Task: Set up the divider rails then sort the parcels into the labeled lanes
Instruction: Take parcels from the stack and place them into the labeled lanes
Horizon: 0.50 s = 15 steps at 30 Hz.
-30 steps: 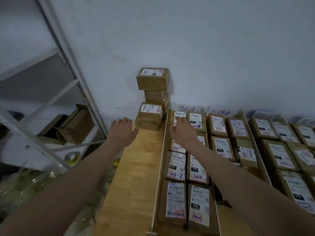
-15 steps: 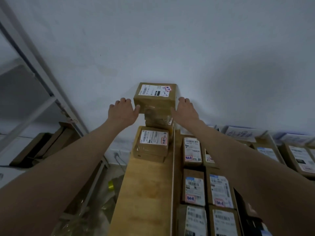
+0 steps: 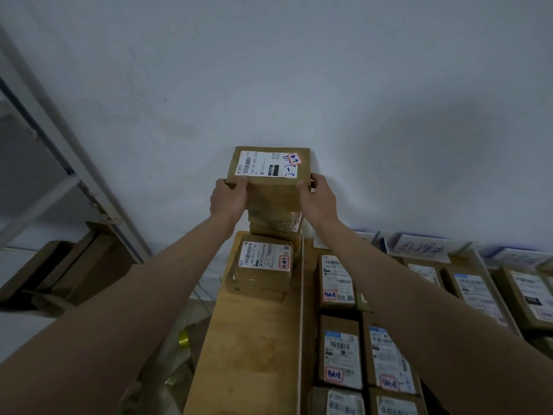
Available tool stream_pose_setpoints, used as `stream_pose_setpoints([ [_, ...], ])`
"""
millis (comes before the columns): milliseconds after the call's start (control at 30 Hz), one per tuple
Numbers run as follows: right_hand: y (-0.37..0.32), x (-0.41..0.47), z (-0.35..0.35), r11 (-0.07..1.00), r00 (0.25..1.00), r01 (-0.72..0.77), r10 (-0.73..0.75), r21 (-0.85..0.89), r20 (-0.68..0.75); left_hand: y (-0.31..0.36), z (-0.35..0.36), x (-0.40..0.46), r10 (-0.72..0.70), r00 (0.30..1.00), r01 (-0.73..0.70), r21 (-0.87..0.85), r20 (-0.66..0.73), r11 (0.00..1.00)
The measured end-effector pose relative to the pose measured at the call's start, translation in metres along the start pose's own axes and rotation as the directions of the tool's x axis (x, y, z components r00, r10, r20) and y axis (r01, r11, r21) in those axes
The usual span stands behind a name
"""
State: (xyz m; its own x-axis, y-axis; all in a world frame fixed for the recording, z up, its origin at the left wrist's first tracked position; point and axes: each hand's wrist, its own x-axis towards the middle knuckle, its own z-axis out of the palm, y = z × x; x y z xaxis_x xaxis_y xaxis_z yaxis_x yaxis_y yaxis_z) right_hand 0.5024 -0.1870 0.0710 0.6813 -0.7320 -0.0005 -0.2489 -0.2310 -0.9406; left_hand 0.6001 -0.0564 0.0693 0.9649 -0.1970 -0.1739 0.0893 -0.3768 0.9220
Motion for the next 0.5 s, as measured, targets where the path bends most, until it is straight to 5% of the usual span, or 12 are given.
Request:
stream_pose_setpoints([
  [100,-0.017,-0.035,-0.013,0.993,1.000,-0.025,0.026,0.119,-0.009,0.009,-0.012,-0.020,0.012,0.998,-0.019,-0.129,-0.060,0.991],
  [233,-0.021,-0.103,-0.031,0.991,0.992,-0.124,0.122,0.053,0.046,0.014,-0.031,-0.052,0.104,0.990,-0.115,-0.134,-0.092,0.984],
  [400,-0.005,-0.190,-0.058,0.897,0.951,-0.289,0.229,0.334,0.208,0.005,-0.065,-0.091,0.175,0.977,-0.185,0.073,0.124,0.980],
  [500,0.007,-0.219,-0.074,0.896,0.934,-0.347,0.304,0.278,0.185,-0.013,-0.085,-0.113,0.124,0.955,-0.152,0.084,0.268,0.985],
])
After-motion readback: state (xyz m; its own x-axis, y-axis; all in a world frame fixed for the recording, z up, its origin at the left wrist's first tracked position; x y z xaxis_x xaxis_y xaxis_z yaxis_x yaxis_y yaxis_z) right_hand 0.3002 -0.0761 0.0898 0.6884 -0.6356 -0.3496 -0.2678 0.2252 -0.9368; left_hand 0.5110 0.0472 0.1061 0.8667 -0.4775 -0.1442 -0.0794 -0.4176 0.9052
